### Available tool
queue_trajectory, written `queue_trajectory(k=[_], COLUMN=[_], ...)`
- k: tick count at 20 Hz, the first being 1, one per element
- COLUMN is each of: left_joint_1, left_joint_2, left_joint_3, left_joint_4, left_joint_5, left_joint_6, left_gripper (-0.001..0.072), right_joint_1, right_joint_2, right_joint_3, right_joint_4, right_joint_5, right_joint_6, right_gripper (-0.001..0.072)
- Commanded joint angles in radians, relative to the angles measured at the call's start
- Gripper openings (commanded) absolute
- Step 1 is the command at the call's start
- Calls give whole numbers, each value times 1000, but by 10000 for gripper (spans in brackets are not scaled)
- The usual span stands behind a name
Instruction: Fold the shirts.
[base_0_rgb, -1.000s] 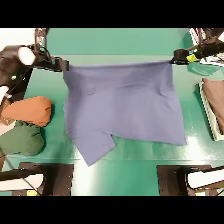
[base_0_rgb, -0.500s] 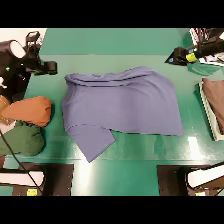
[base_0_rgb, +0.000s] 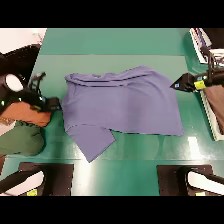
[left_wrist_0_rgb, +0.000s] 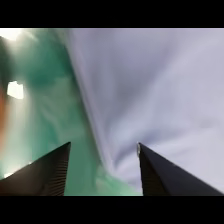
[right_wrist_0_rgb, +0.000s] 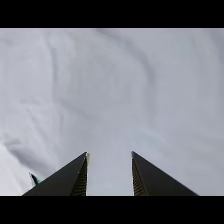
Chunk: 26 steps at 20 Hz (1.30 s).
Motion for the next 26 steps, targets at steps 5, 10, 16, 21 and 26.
queue_trajectory(k=[5, 10, 16, 21, 26], left_joint_1=[2, 2, 2, 2, 2], left_joint_2=[74, 74, 129, 169, 167], left_joint_3=[-317, -322, -211, -145, -146], left_joint_4=[-195, -301, -282, -275, -274], left_joint_5=[125, 173, 142, 133, 141], left_joint_6=[18, 68, 69, 69, 69], left_gripper=[500, 472, 26, 26, 26], right_joint_1=[-10, -10, -188, -484, -517], right_joint_2=[143, 166, 167, 153, 73], right_joint_3=[-149, -149, -255, -521, -640], right_joint_4=[4, -9, -112, -134, -95], right_joint_5=[-56, -45, 90, 76, -4], right_joint_6=[-21, -23, -23, -28, -55], right_gripper=[321, 321, 321, 557, 440])
